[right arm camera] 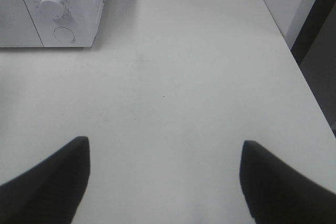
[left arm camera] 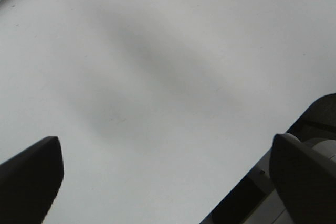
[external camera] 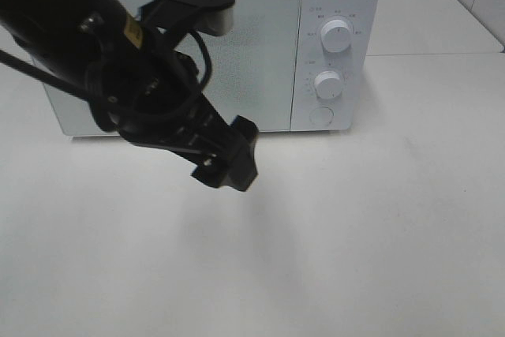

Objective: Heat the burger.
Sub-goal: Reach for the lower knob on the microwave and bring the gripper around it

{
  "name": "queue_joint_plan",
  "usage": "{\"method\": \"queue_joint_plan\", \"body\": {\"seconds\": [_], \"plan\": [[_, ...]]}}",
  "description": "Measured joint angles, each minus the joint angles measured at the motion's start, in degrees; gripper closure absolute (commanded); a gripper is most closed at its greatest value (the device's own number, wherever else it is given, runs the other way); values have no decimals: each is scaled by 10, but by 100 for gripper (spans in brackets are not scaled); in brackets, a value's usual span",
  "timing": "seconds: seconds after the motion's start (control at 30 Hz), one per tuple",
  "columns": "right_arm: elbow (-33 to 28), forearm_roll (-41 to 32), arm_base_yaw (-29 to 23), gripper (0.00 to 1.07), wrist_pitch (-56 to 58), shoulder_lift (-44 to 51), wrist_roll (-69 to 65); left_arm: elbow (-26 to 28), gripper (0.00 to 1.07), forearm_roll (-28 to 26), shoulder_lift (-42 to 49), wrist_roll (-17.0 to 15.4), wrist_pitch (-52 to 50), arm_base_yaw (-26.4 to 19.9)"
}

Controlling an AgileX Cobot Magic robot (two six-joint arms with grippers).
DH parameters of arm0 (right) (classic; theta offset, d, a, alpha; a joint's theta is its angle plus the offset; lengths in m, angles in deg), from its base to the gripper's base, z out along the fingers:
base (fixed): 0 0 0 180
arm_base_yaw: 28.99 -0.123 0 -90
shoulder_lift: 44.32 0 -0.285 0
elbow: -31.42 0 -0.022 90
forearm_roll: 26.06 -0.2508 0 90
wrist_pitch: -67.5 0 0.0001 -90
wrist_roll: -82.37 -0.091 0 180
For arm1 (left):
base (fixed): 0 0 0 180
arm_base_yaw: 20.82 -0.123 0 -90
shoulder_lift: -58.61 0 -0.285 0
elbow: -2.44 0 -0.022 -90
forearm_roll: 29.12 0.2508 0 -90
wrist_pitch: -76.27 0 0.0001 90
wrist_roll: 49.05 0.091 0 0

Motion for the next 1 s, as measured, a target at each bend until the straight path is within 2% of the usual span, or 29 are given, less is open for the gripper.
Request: {"method": "queue_joint_plan", "body": {"seconds": [0.07,0.1,0.17,0.2,0.23,0.27,0.3,0.37,0.4,0.43,0.47,0.5,0.53,0.6,0.63,0.67,0.73,0.8,1.0], "plan": [[0,0,0,32,0,0,0,1,6,-3,15,-4,32,-37],[0,0,0,32,0,0,0,1,6,-3,15,-4,32,-37],[0,0,0,32,0,0,0,1,6,-9,29,-5,67,-79],[0,0,0,32,0,0,0,1,6,-9,29,-5,67,-79],[0,0,0,32,0,0,0,1,6,-10,41,-5,93,-109],[0,0,0,32,0,0,0,1,6,-10,41,-5,93,-109],[0,0,0,32,0,0,0,1,6,-10,53,-5,120,-144],[0,0,0,32,0,0,0,1,6,-10,60,-5,133,-162],[0,0,0,32,0,0,0,1,6,-10,72,-5,155,-195],[0,0,0,32,0,0,0,1,6,-10,72,-5,155,-195],[0,0,0,32,0,0,0,1,6,-10,85,-5,174,-230],[0,0,0,32,0,0,0,1,6,-10,93,0,182,-249],[0,0,0,32,0,0,0,1,6,-10,93,0,182,-249],[0,0,0,32,0,0,0,1,6,-10,115,10,208,-304],[0,0,0,32,0,0,0,1,6,-10,115,10,208,-304],[0,0,0,32,0,0,0,1,6,-9,127,16,223,-340],[0,0,0,32,0,0,0,1,6,-9,133,18,230,-356],[0,0,0,32,0,0,0,1,6,-8,163,30,258,-405],[0,0,0,32,0,0,0,-4,6,-7,201,41,261,-439]]}}
